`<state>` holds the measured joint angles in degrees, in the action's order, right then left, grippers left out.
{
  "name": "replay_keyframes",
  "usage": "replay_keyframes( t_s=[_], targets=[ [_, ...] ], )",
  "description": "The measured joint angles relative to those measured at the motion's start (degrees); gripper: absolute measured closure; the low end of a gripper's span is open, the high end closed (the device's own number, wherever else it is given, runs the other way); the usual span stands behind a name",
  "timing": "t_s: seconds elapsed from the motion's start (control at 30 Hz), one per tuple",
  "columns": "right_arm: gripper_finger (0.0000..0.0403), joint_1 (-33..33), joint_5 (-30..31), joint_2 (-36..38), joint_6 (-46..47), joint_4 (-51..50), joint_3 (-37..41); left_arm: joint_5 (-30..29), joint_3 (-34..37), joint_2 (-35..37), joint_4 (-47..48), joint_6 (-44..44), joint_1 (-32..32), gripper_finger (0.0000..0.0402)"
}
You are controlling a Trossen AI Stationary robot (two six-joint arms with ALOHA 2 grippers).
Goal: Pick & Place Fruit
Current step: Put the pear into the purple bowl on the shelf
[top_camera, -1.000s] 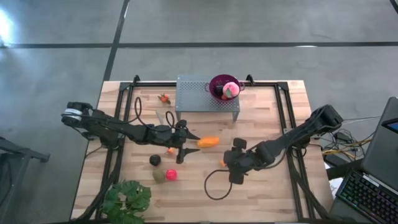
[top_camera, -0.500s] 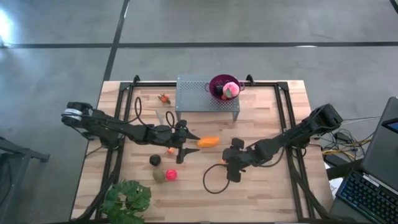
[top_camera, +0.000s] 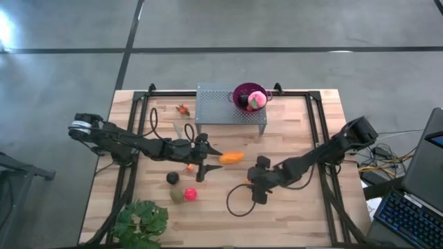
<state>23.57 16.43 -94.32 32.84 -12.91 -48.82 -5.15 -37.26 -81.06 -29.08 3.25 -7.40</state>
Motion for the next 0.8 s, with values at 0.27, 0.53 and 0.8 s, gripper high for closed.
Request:
replay_keyframes(
  t_s=[0.27, 0.53, 0.8],
  targets=[
    [0.0128, -0.46, 0.07, -2.33, -0.02, 0.44, -0.37, 0.00, 0.00, 0.00, 0.00, 0.00, 0.02, 0.0158],
    [0.0114, -1.03, 0.07, -4.09, 0.00, 0.46, -0.52, 0.00, 0.00, 0.00, 0.01, 0.00, 0.02, 0.0158],
    [0.0118, -1.03, 0.07, -4.21, 0.03, 0.81, -0.52, 0.00, 0.00, 0.00, 0.01, -0.02, 0.02, 0.0158]
  ],
)
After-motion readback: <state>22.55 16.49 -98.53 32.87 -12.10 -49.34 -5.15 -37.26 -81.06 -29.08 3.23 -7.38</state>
